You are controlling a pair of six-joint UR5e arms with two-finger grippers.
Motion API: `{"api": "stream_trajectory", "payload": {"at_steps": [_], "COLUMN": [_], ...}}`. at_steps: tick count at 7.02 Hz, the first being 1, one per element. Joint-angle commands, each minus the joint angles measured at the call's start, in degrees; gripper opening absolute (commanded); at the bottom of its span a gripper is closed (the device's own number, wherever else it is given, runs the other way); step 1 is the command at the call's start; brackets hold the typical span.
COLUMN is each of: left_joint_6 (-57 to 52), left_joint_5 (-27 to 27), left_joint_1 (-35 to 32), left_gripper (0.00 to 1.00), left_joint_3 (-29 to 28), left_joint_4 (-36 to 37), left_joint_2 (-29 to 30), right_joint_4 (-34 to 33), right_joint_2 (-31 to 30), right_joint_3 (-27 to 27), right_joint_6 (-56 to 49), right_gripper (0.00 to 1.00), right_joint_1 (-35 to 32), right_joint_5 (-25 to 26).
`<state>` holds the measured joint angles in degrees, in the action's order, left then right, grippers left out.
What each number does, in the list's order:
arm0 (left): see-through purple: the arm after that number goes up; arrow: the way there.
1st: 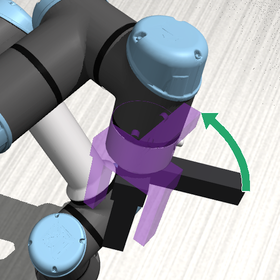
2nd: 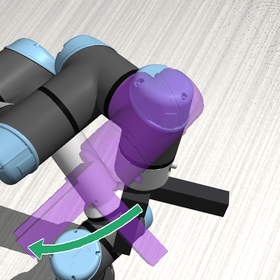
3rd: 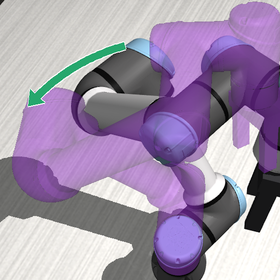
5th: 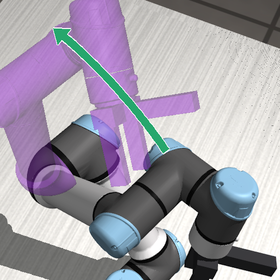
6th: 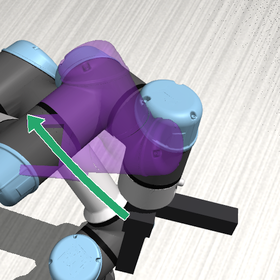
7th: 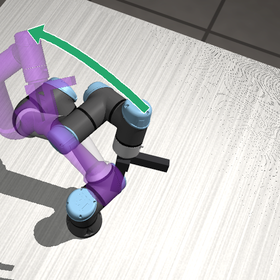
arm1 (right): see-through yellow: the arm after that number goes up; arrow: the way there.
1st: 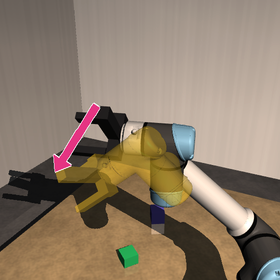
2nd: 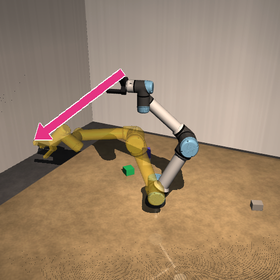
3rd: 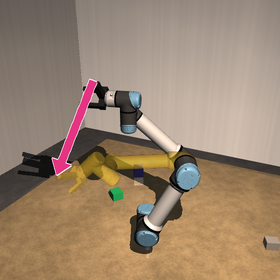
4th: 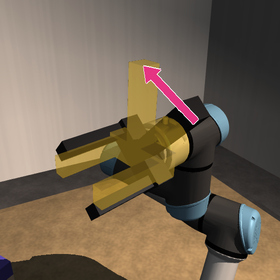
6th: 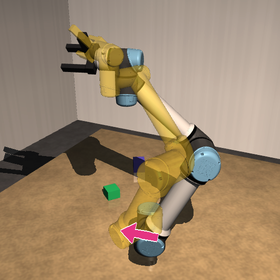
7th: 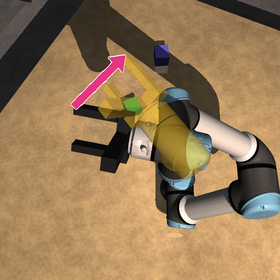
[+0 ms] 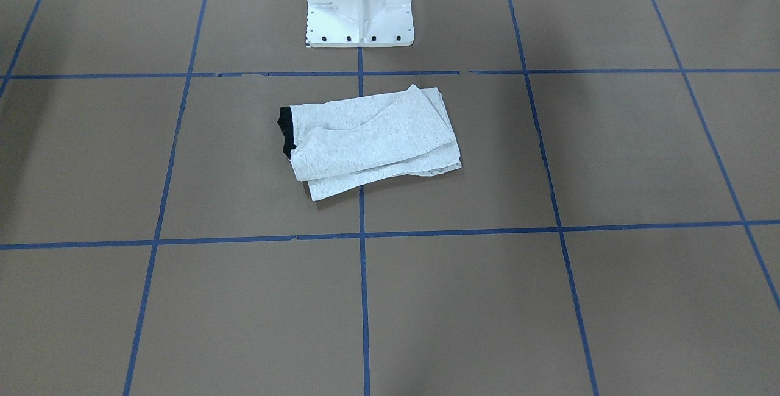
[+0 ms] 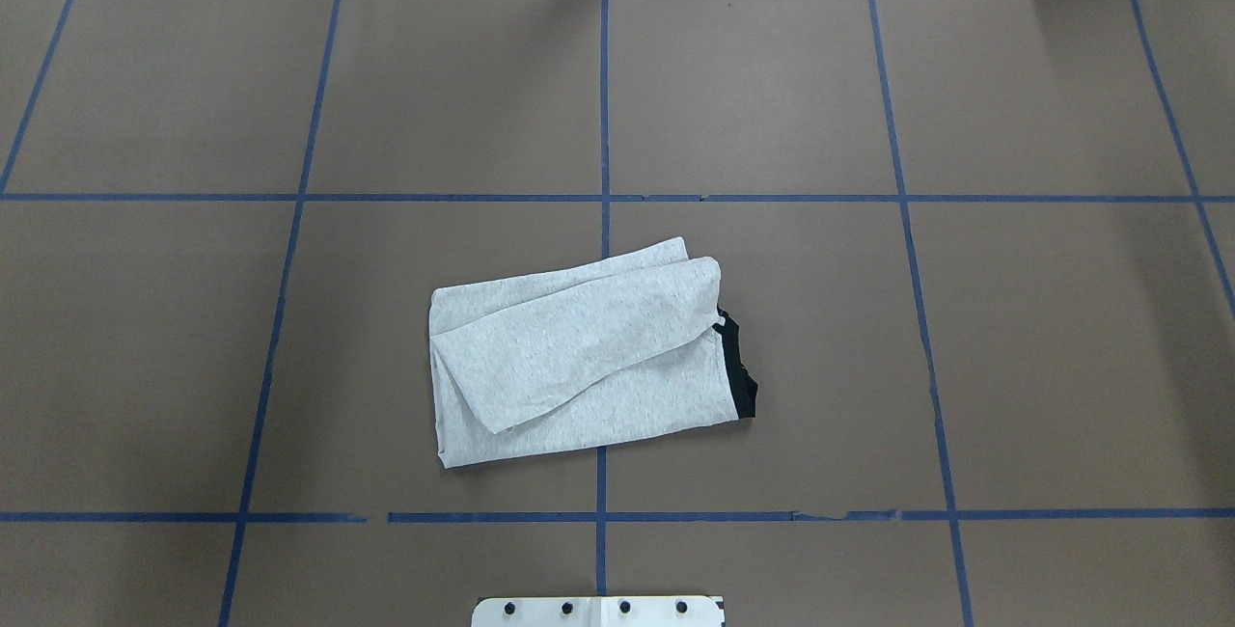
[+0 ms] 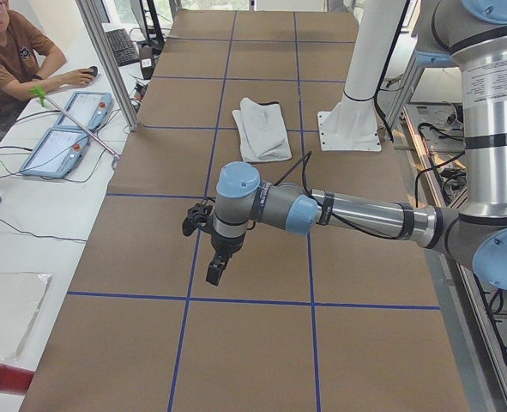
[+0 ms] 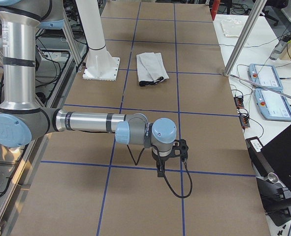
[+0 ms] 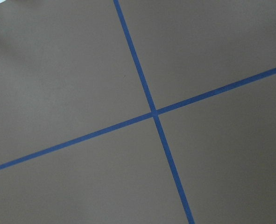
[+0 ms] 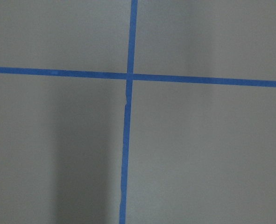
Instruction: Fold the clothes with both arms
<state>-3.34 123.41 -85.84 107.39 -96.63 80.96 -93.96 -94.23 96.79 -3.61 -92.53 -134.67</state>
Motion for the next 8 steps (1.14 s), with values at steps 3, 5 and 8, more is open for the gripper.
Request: {"api": "stream_trajectory", "payload": {"at_steps": [3, 5, 8], "left_joint_6": [-5.1, -6.2, -6.2], "left_joint_5": [5.2, 5.3, 5.2], "left_joint_1": [-3.2, -4.4, -4.4], "left_gripper": [0.99, 0.99, 0.99], "left_joint_3": [-1.3, -1.7, -2.1], "left_joint_4": [6.6, 6.5, 6.3], "left_joint_2": [0.0, -0.1, -0.2], "right_joint_4": [-7.6, -6.8, -0.6], "right_joint_2": [-0.3, -0.5, -1.0], "right_joint_3": [3.6, 1.6, -1.3], "right_joint_6": [3.0, 2.1, 2.5], "right_gripper": [1.00, 1.00, 1.00], "right_joint_1": [-0.1, -0.1, -0.1], "right_joint_5": [0.0, 0.0, 0.2]}}
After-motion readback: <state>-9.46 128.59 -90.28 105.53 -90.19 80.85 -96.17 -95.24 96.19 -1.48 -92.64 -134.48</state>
